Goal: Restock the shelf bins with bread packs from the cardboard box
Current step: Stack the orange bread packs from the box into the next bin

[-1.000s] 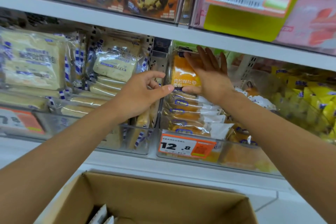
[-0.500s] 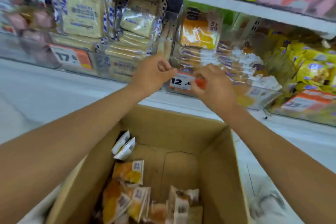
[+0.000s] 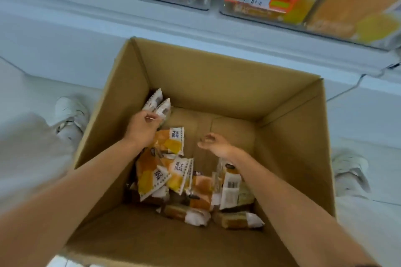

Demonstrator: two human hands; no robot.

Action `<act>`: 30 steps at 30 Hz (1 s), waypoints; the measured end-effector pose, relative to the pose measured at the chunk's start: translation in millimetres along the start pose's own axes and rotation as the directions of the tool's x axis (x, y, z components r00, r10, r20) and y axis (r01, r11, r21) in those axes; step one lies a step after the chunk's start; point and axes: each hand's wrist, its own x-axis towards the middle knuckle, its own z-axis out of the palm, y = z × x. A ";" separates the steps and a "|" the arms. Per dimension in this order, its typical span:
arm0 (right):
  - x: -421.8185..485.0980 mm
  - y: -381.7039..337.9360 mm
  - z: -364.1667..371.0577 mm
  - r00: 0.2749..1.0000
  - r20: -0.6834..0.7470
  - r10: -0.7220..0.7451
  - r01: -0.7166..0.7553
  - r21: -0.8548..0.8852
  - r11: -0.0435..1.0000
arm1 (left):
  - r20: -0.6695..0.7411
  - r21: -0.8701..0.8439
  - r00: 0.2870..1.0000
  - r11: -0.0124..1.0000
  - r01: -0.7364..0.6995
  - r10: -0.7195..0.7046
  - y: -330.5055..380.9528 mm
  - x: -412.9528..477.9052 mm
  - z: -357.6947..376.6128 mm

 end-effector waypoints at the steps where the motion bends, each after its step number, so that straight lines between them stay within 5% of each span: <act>1: 14.1 -1.5 12.8 1.000 0.011 0.029 -0.030 0.057 0.998 | -0.005 -0.001 1.000 1.000 0.015 -0.015 -5.5 3.1 2.8; 7: 72.4 -16.4 79.0 0.999 -0.027 0.041 -0.037 0.115 0.993 | 0.002 -0.050 0.991 0.990 0.132 -0.132 -24.9 11.2 8.4; 13: 51.7 -26.1 54.7 0.983 -0.102 -0.151 0.166 0.161 0.973 | 0.029 -0.036 0.983 0.982 0.184 -0.183 -28.2 11.5 10.1; 16: 16.0 -20.2 17.0 0.966 -0.172 -0.191 0.226 0.214 0.950 | 0.208 0.042 0.923 0.946 0.321 -0.323 -18.6 2.7 9.5; 20: -27.1 -10.8 -15.1 0.982 -0.059 -0.180 0.182 0.556 0.811 | 0.588 -0.212 0.726 0.798 0.564 -0.356 -9.6 -16.2 15.9; 22: -37.5 -3.3 -18.1 0.981 0.061 -0.183 0.105 0.632 0.768 | 0.577 -0.380 0.763 0.730 0.568 -0.293 -9.5 -20.5 20.6; 25: -33.9 18.5 -9.0 0.988 0.121 -0.100 0.033 0.464 0.885 | 0.371 -0.471 0.900 0.788 0.396 -0.230 -15.8 -16.1 16.6; 28: -14.8 38.4 22.1 0.991 0.133 0.034 -0.046 0.091 0.995 | 0.263 -0.454 0.940 0.832 0.318 -0.216 -23.3 -8.0 9.4; 30: 0.4 45.0 47.2 0.986 0.146 0.084 -0.090 0.032 0.995 | 0.233 -0.437 0.950 0.850 0.295 -0.209 -26.4 -6.3 7.7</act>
